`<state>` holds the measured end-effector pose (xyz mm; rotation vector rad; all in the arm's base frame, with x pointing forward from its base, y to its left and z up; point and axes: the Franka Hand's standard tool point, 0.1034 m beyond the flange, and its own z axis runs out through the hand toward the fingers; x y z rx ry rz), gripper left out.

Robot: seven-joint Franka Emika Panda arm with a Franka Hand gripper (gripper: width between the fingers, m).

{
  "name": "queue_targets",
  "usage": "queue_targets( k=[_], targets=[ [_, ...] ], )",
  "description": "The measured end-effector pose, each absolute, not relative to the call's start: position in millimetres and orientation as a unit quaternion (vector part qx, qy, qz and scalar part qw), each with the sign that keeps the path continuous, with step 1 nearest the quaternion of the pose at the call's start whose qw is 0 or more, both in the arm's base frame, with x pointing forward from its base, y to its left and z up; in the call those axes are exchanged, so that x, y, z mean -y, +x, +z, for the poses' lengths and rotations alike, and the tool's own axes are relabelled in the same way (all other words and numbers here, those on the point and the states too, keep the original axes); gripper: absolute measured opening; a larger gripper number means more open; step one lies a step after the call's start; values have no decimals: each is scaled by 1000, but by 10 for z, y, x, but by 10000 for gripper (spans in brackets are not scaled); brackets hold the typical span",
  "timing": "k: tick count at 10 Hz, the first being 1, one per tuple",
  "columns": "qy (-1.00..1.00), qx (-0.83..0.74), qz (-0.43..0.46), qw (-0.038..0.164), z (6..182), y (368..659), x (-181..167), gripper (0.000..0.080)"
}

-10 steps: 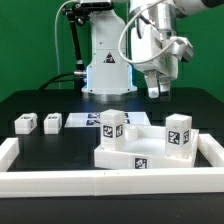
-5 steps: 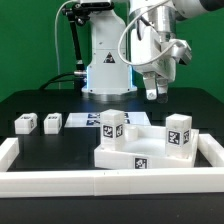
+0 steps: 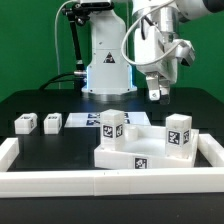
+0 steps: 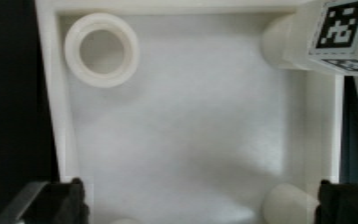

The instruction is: Assemble square table

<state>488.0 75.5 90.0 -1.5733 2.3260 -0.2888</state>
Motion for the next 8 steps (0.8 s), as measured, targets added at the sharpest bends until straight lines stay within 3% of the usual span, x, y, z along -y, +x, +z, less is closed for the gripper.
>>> queue_targets(
  k=[3, 8],
  targets=[
    [-557, -811, -109, 144, 746, 4858, -760, 649],
    [-562, -808, -111, 138, 709, 4843, -690, 649]
  ],
)
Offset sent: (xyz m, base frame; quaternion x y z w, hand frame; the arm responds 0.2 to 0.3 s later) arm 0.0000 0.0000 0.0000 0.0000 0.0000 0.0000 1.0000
